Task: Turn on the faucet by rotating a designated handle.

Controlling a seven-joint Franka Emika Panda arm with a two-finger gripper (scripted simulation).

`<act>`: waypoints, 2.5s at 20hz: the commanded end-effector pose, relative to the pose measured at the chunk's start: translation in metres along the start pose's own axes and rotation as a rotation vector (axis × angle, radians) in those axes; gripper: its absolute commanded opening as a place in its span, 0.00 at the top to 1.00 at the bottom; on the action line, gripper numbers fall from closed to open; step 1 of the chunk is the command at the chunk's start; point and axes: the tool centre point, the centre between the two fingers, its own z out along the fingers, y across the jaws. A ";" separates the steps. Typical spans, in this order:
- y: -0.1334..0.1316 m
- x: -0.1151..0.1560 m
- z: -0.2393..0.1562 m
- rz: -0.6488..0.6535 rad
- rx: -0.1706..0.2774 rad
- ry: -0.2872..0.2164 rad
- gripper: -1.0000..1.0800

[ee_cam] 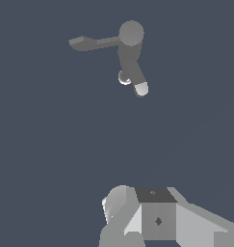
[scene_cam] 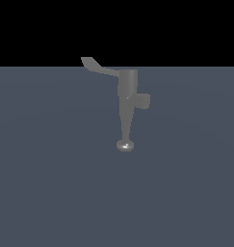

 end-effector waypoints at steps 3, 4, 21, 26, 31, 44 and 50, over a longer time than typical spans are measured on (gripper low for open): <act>0.001 0.001 0.001 0.004 -0.002 -0.001 1.00; 0.002 0.001 0.001 0.008 -0.004 -0.003 1.00; 0.011 0.014 0.009 0.080 -0.032 -0.018 1.00; 0.007 0.026 0.013 0.140 -0.045 -0.014 1.00; 0.002 0.045 0.019 0.229 -0.062 -0.008 1.00; -0.017 0.105 0.047 0.511 -0.098 0.019 1.00; -0.028 0.132 0.063 0.637 -0.103 0.032 1.00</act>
